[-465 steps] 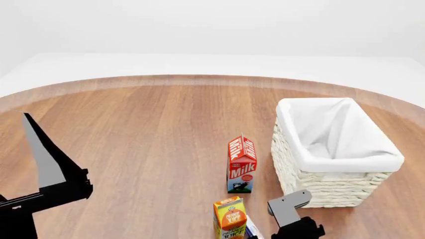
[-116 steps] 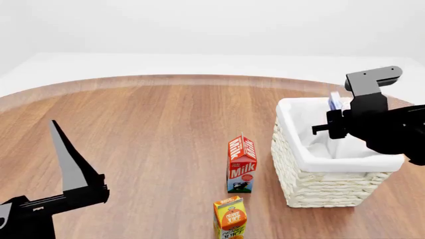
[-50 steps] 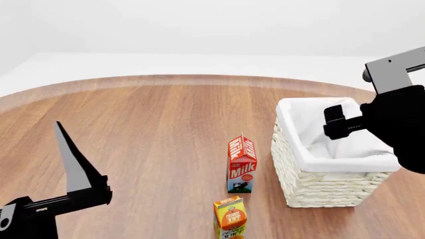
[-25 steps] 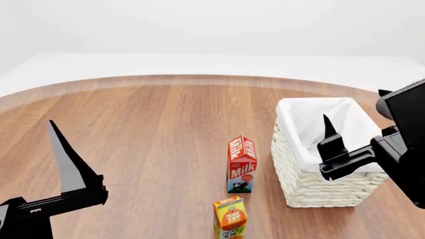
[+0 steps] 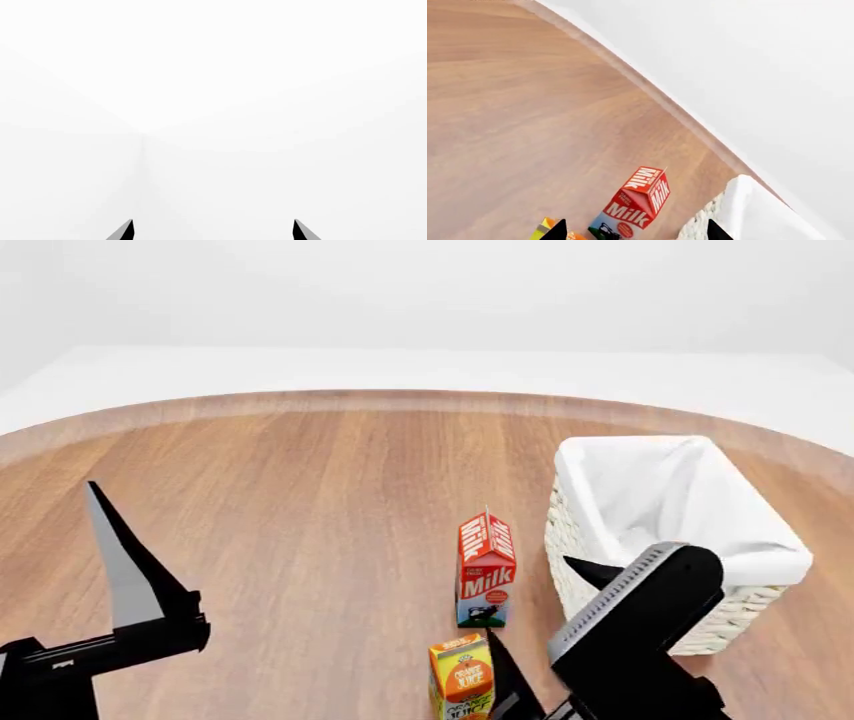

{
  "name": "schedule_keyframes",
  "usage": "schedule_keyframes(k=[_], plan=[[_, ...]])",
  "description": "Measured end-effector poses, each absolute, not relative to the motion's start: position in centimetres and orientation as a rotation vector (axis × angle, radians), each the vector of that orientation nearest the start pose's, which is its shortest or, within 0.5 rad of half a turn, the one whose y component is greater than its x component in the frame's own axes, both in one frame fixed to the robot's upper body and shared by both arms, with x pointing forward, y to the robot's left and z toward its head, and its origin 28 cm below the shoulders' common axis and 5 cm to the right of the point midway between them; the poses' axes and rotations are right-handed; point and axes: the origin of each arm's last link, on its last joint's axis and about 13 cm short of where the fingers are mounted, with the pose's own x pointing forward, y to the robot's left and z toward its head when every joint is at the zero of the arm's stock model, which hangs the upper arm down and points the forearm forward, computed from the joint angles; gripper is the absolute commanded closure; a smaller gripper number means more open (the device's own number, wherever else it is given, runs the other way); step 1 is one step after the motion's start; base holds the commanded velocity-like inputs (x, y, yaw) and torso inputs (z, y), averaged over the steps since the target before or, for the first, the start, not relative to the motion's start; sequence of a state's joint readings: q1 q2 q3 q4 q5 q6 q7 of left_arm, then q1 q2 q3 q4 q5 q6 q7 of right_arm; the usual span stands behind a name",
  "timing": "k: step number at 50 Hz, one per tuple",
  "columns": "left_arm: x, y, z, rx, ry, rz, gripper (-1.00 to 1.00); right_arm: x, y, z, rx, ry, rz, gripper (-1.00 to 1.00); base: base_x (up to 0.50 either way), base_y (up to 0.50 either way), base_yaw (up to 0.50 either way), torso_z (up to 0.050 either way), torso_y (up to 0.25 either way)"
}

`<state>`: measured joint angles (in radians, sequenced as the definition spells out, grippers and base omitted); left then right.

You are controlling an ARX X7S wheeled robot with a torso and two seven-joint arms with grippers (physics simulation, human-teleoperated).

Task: Pick up the cream cheese box and the butter, and put them in the basket.

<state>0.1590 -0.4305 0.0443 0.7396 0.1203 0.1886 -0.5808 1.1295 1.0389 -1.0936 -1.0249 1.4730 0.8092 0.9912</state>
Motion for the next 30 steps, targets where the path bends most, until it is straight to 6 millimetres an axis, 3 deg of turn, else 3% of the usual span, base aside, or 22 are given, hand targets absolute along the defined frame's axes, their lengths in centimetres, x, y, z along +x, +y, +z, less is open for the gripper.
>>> schedule_keyframes(k=[17,30], plan=[[15.6,24.3,15.7,0.240,-0.867,0.297,-1.00,12.3,-9.5,18.2,-0.515,0.191,0.590,-1.00,0.00,0.00,0.00,0.000,0.000],[15.6,24.2,15.6,0.241,-0.865,0.295,-1.00,11.7,-8.1,17.4,-0.411,0.215,0.675,-1.00,0.00,0.00,0.00,0.000,0.000]])
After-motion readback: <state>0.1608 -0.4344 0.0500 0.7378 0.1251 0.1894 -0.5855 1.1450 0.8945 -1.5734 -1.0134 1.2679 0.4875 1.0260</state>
